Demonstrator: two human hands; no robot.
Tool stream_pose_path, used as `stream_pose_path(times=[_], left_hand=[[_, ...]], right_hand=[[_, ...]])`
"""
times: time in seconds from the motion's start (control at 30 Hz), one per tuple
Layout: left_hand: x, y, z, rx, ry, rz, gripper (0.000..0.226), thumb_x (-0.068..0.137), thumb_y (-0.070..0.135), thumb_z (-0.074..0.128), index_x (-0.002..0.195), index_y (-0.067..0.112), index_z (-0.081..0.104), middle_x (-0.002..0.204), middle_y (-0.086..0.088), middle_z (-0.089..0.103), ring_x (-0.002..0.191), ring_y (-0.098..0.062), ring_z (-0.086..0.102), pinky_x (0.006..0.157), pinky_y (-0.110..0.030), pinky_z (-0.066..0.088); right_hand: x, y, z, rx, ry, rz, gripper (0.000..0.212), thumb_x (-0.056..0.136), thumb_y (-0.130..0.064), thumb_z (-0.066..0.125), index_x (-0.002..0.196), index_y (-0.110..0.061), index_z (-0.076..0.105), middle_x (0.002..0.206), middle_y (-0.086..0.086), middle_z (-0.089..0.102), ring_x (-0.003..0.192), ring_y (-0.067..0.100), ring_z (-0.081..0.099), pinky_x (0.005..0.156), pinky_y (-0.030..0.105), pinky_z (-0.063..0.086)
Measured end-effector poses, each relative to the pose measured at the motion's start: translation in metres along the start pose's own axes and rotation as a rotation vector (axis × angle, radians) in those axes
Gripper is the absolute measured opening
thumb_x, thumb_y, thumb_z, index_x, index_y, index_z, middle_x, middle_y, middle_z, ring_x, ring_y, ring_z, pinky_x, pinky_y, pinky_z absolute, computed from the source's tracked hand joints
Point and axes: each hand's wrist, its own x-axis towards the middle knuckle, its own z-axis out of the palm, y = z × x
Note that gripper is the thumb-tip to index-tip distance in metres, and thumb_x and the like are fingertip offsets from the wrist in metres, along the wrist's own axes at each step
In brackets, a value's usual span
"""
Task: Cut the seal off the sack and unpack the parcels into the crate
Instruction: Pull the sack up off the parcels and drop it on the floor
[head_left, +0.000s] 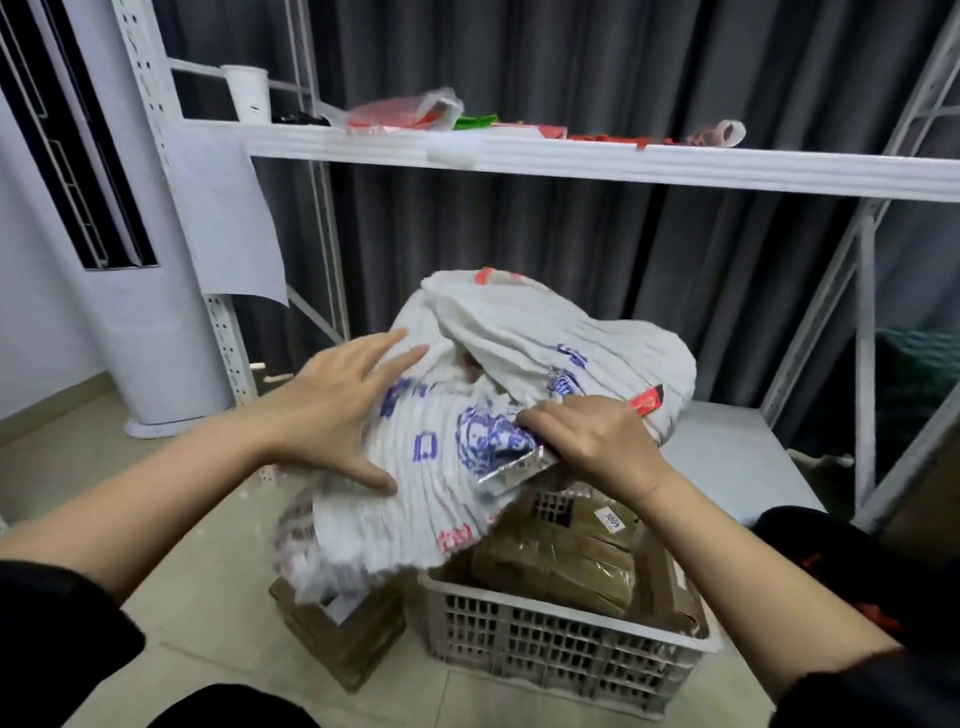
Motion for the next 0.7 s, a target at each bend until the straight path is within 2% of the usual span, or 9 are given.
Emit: stream_pose_path(times=[0.07,0.17,0.27,0.37,0.47,0.53,0.6,0.63,0.7], left_hand=[[0.013,0.017,0.015,-0.081,-0.117,0.038,0.141,0.046,0.087,0.06,0.15,0.028,-0.014,0.16,0.0,-0.003,0.147,-0.018,0.003,0.119,-0.039,0.007],[0.015,0.041,0.047,-0.311,-0.206,0.002,0.131,0.051,0.076,0.07,0.15,0.031,-0.004,0.158,0.006,0.02,0.142,-0.015,0.026,0.114,-0.034,0.023],[0.011,0.053,0.067,-0.453,-0.253,-0.06,0.1,0.058,0.063,0.073,0.139,0.039,0.019,0.136,0.014,0.05,0.122,-0.013,0.05,0.099,-0.033,0.036],[0.011,0.062,0.071,-0.54,-0.195,-0.14,0.063,0.066,0.05,0.069,0.119,0.041,0.037,0.115,0.008,0.064,0.105,-0.021,0.061,0.086,-0.032,0.046],[0.016,0.056,0.061,-0.379,-0.04,-0.258,0.052,0.075,0.042,0.061,0.124,0.035,0.045,0.117,-0.003,0.067,0.105,-0.031,0.061,0.08,-0.034,0.048],[0.018,0.044,0.053,-0.195,0.074,-0.279,0.044,0.081,0.042,0.057,0.123,0.034,0.047,0.115,-0.003,0.068,0.105,-0.031,0.061,0.079,-0.034,0.044],[0.021,0.029,0.046,-0.013,0.122,-0.23,0.044,0.083,0.038,0.055,0.126,0.034,0.048,0.111,-0.002,0.07,0.103,-0.027,0.063,0.078,-0.032,0.042],[0.021,0.024,0.043,0.068,0.132,-0.178,0.041,0.083,0.033,0.056,0.124,0.032,0.051,0.104,-0.003,0.072,0.098,-0.026,0.065,0.075,-0.031,0.041],[0.022,0.021,0.04,0.238,0.187,-0.045,0.03,0.076,0.018,0.064,0.105,0.023,0.061,0.076,-0.006,0.071,0.072,-0.027,0.069,0.062,-0.031,0.038]], right_hand=[[0.004,-0.004,-0.005,-0.03,0.039,-0.066,0.015,0.09,-0.011,0.063,0.101,-0.017,0.055,0.072,-0.002,0.067,0.05,0.017,0.055,0.039,0.029,0.043],[0.004,-0.012,-0.008,-0.015,0.071,-0.06,0.014,0.09,-0.014,0.065,0.099,-0.017,0.055,0.069,-0.002,0.065,0.046,0.014,0.05,0.036,0.028,0.041],[0.001,-0.016,-0.006,-0.014,0.075,-0.036,0.017,0.088,-0.012,0.067,0.099,-0.016,0.055,0.07,-0.002,0.063,0.046,0.014,0.049,0.035,0.029,0.04],[0.002,-0.019,-0.005,0.022,0.066,0.028,0.017,0.089,-0.011,0.066,0.101,-0.016,0.054,0.075,0.0,0.067,0.048,0.016,0.055,0.036,0.029,0.042],[0.001,-0.018,-0.006,0.146,-0.02,0.169,0.02,0.089,-0.015,0.062,0.105,-0.022,0.052,0.087,-0.003,0.071,0.061,0.019,0.065,0.041,0.032,0.048],[0.0,-0.016,-0.011,0.292,-0.193,0.293,0.033,0.082,-0.031,0.059,0.113,-0.029,0.049,0.107,-0.008,0.068,0.077,0.019,0.069,0.048,0.034,0.053],[0.003,-0.011,-0.019,0.417,-0.417,0.388,0.053,0.075,-0.051,0.056,0.124,-0.037,0.043,0.13,-0.015,0.055,0.089,0.014,0.067,0.056,0.031,0.053],[0.006,-0.009,-0.023,0.432,-0.497,0.397,0.063,0.073,-0.06,0.057,0.13,-0.039,0.041,0.138,-0.017,0.046,0.09,0.011,0.066,0.058,0.028,0.051],[0.013,-0.006,-0.026,0.385,-0.58,0.363,0.082,0.068,-0.07,0.062,0.139,-0.038,0.035,0.147,-0.018,0.034,0.087,0.008,0.065,0.059,0.025,0.047]])
